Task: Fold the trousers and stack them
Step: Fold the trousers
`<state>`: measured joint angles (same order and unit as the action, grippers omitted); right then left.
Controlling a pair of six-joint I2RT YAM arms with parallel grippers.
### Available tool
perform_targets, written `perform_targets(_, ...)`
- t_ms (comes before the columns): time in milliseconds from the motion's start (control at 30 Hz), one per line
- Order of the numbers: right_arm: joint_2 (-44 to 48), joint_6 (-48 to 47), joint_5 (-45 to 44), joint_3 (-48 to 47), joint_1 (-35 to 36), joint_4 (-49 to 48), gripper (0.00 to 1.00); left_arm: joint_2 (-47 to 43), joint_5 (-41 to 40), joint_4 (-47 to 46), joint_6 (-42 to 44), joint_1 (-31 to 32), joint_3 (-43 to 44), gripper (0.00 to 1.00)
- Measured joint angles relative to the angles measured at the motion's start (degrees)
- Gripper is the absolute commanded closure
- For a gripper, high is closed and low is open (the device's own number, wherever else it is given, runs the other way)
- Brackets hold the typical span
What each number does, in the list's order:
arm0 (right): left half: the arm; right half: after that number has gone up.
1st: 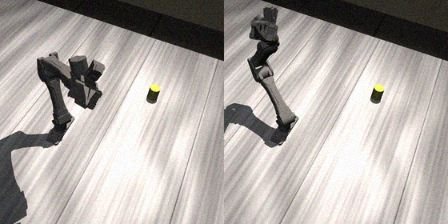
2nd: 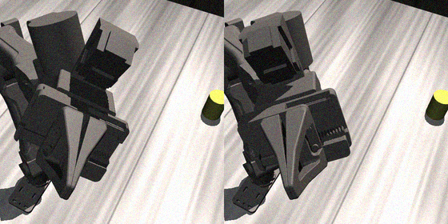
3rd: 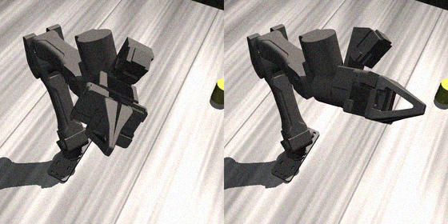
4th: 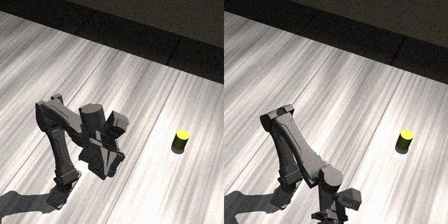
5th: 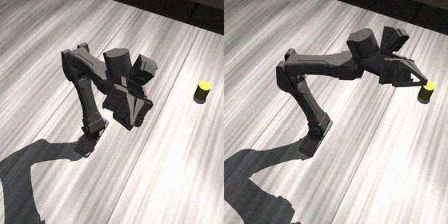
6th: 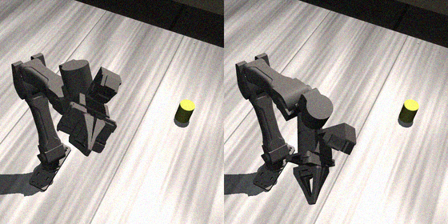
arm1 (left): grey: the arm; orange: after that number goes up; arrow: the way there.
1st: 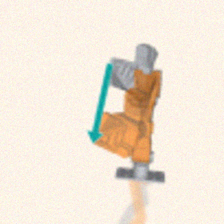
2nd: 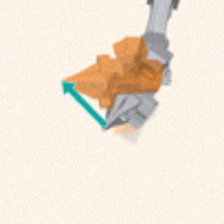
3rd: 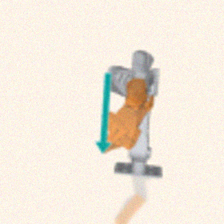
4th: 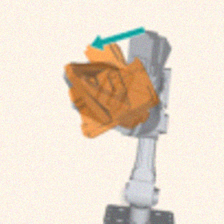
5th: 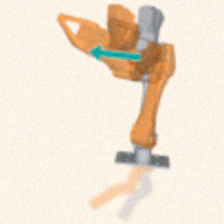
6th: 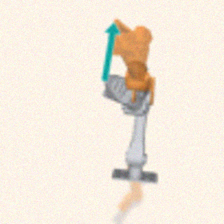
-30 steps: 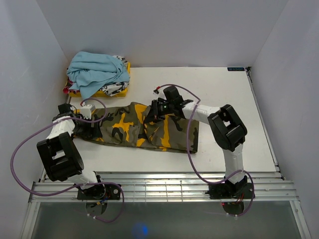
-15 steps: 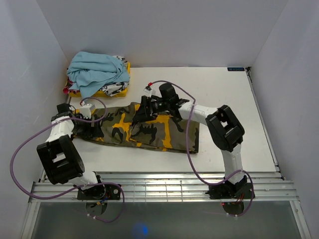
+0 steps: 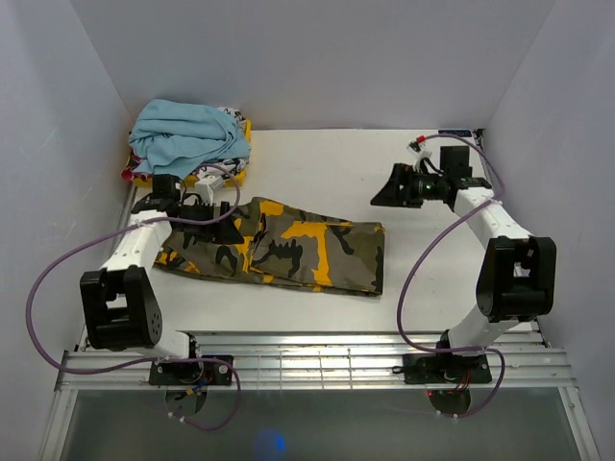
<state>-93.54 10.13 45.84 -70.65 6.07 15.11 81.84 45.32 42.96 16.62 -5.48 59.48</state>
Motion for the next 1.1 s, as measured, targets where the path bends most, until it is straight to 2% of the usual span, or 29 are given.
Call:
perform_targets(167,0.2,-9.6,-3.0,9.3,-7.2,10.5,0.10,6.6,-2.2,-4.8,-6.4,4.9,-0.8,0.21)
perform_targets(300,-1.3,-13.4,-3.0,11.8,-8.3,14.6,0.09,9.7,-3.6,-7.6,-9.5,9.0,-0.9,0.26)
perform_targets(433,-4.5,-13.8,-0.8,13.6,-8.1,13.6,0.10,12.0,-4.0,-9.8,-12.1,11.3,-1.0,0.35)
perform_targets(633,-8.5,-11.8,3.8,16.3,-8.0,10.3,0.09,15.2,-5.9,-12.6,-15.7,11.7,-1.4,0.49)
perform_targets(667,-8.7,-11.6,4.3,16.5,-8.0,9.4,0.10,15.8,-6.4,-13.0,-16.2,11.7,-1.4,0.56)
perform_targets(767,-9.1,-10.8,5.8,17.1,-8.0,7.3,0.10,17.2,-7.8,-13.7,-17.3,11.6,-1.4,0.66)
perform_targets(800,-9.2,-10.6,6.3,17.3,-7.9,6.7,0.10,17.4,-8.0,-13.9,-17.4,11.6,-1.4,0.73)
perform_targets(833,-9.4,-10.3,6.7,17.5,-7.9,6.0,0.11,17.6,-8.2,-14.0,-17.7,11.6,-1.4,0.87)
perform_targets(867,-9.6,-10.1,7.5,17.7,-7.8,5.2,0.11,17.6,-8.4,-14.3,-17.9,11.6,-1.4,0.87)
perform_targets(900,-9.9,-10.0,8.0,17.8,-7.7,4.7,0.12,17.6,-8.5,-14.3,-18.3,11.6,-1.4,0.97)
perform_targets(933,-10.2,-9.9,8.4,17.9,-7.6,4.4,0.13,17.6,-8.5,-14.3,-18.6,11.6,-1.3,1.00)
perform_targets(1067,-12.1,-9.3,11.0,18.1,-7.0,3.1,0.24,17.6,-8.5,-14.5,-18.7,11.7,-1.2,1.00)
perform_targets(1100,-12.4,-9.2,11.4,18.3,-6.8,3.0,0.29,17.7,-8.6,-14.5,-18.8,11.7,-1.2,1.00)
